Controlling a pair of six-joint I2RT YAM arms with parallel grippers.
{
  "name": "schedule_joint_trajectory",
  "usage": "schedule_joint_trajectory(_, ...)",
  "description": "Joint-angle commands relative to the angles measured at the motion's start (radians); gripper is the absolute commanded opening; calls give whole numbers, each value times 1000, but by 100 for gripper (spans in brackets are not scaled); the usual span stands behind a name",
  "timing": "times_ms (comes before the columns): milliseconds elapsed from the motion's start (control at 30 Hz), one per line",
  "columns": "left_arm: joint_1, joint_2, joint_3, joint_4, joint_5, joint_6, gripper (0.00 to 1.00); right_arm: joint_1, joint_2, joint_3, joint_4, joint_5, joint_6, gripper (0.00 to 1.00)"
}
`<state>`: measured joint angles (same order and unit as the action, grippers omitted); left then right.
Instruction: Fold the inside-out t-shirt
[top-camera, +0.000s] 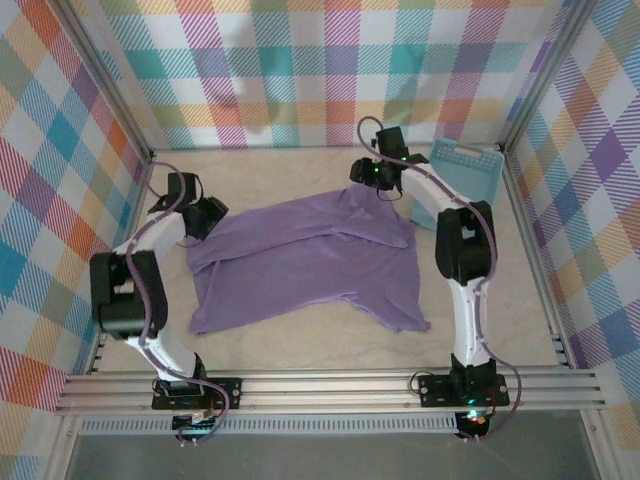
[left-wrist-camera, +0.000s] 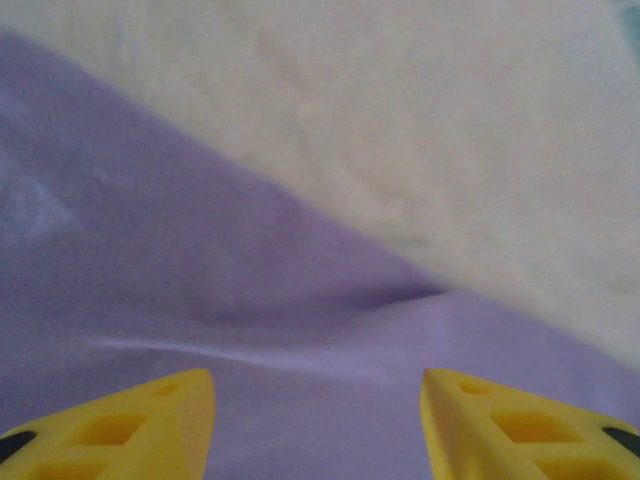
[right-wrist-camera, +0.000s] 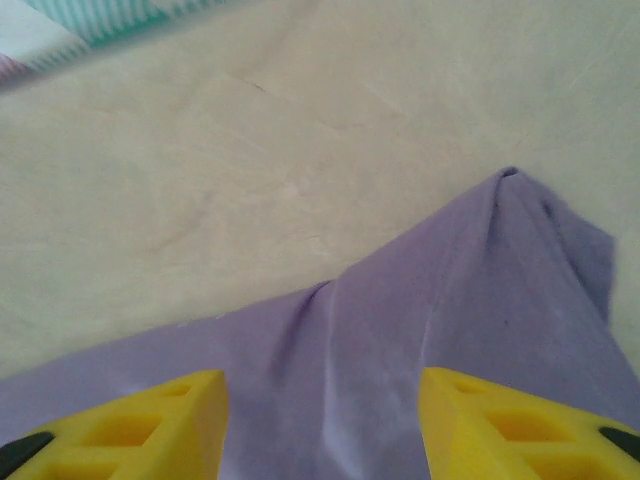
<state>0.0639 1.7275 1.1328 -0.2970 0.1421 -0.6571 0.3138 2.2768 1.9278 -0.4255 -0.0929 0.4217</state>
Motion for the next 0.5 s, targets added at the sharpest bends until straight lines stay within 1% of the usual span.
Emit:
schedule_joint_trajectory(0,21,65,34,64,41,22,56,-6,110,160,-64,-47,-41,53)
schedule_joint_trajectory(100,76,109,-2,107,62,-17,56,-12,241,325,-174,-44,-34,51)
schedule_joint_trajectory(167,113,120,-37,124,62,-39,56,-19,288,387,-239,10,-8,50)
schedule_joint_trajectory(267,144,117,-95,130,41,-64,56,-50,299,370,-271,74,63,50)
schedule_joint_trajectory(367,155,97,-158,152,21,-89,57,-84,286,321,-265,87,112,50)
schedule_joint_trajectory(467,160,76,-198,164,-8,-103,58,-97,270,296,-248,90,107,49)
